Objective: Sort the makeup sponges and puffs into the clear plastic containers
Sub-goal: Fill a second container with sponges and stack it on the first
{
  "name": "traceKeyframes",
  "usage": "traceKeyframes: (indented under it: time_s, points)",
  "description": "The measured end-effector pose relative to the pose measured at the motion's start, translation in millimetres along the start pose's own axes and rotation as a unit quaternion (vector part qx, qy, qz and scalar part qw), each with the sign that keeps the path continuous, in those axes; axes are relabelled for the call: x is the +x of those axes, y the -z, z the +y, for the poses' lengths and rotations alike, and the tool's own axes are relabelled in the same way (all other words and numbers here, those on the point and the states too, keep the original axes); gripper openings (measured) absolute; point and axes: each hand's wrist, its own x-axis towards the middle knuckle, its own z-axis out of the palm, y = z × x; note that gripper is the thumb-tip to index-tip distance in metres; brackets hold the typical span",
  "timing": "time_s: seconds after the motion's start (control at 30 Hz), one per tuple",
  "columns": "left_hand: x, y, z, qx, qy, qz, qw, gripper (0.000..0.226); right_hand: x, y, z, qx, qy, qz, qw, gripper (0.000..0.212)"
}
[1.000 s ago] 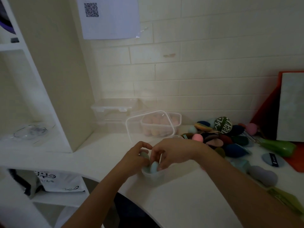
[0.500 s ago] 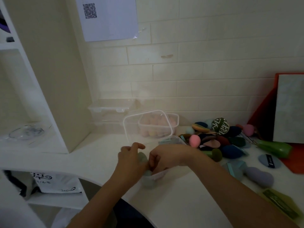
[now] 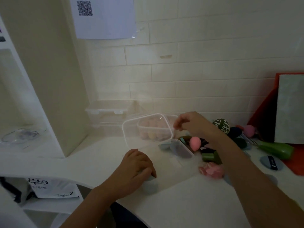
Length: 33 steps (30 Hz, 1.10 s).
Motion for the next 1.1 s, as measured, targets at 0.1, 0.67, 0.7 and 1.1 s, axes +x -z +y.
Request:
traceKeyframes:
  time_s: [0.1,0.67,0.7,1.1]
  points:
    - [1,4,0,-0.007,-0.017,-0.022,1.0,0.047,13,-7,15,-0.132,-0.041,-0.033,0.99,0.04]
    - [17,-2,6,0.059,0.015,-0.037,0.997,0.064,55,14,52,-0.187,-0.046,-0.036,0.981,0.024]
    - [19,-3,5,0.059,0.016,-0.045,0.997,0.064,53,18,52,-0.198,-0.044,-0.032,0.979,0.022]
    - [29,10,5,0.043,0.012,-0.179,0.983,0.036,40,21,60,-0.277,-0.058,-0.025,0.959,0.025]
